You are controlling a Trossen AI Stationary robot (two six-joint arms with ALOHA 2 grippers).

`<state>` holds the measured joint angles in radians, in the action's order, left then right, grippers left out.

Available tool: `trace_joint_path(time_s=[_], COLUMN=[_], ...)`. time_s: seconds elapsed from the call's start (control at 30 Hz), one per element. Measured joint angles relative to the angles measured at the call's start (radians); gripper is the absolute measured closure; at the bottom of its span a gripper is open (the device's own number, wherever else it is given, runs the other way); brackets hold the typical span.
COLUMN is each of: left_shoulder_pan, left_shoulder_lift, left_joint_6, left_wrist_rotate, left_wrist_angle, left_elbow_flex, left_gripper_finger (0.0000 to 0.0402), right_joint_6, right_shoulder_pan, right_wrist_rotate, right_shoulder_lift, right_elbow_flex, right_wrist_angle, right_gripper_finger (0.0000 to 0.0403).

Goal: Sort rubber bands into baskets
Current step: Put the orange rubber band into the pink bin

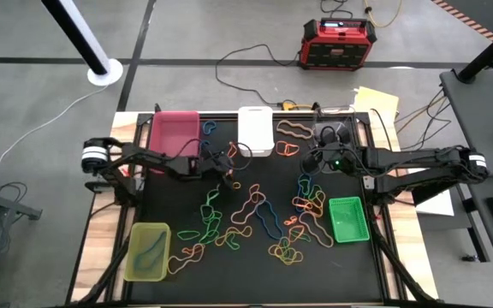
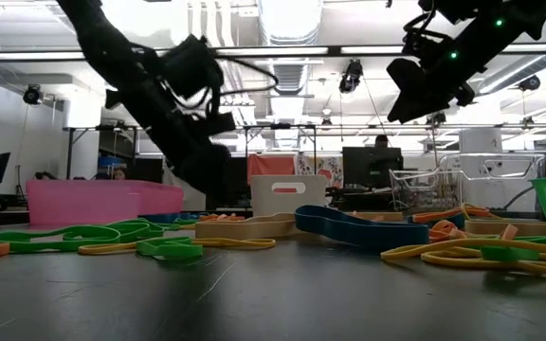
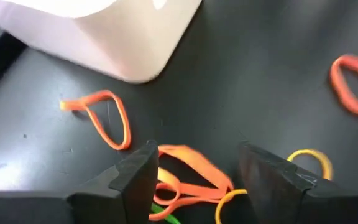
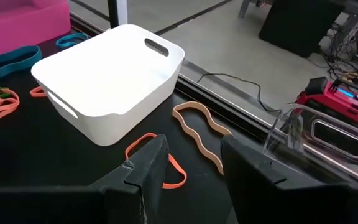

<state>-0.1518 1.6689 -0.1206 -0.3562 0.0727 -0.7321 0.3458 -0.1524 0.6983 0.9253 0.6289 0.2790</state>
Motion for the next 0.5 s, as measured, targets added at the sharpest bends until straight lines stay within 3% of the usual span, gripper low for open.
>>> trace_joint_path(time_s=[0.13,0.27,0.4,0.5], left_shoulder_pan=[-0.004,-0.003,-0.003,-0.002], left_shoulder_lift=[0.036,0.046,0.042,0.036], left_joint_6=[0.005,0.0,0.004,0.026], left_wrist_rotate=[-0.001,-0.001,-0.001,-0.001], left_wrist_angle=[0.003,-0.002,-0.002,-0.002], left_elbow_flex=[-0.01,-0.006,-0.006,-0.007], left_gripper_finger=[0.0195,0.0224,0.0281,0.0347], right_joint_6=[-0.005,-0.006,-0.006,-0.005], right_shoulder_pan=[0.0,0.0,0.0,0.0], right_wrist_rotate=[0.0,0.0,0.0,0.0], right_shoulder_lift=[0.0,0.0,0.0,0.0], right_elbow_flex=[-0.001,-0.003,-0.009,-0.015], right_wrist_angle=[0.005,0.008,0.009,0.009], right_gripper_finger=[0.0257,0.0257,0.0257,0.0257])
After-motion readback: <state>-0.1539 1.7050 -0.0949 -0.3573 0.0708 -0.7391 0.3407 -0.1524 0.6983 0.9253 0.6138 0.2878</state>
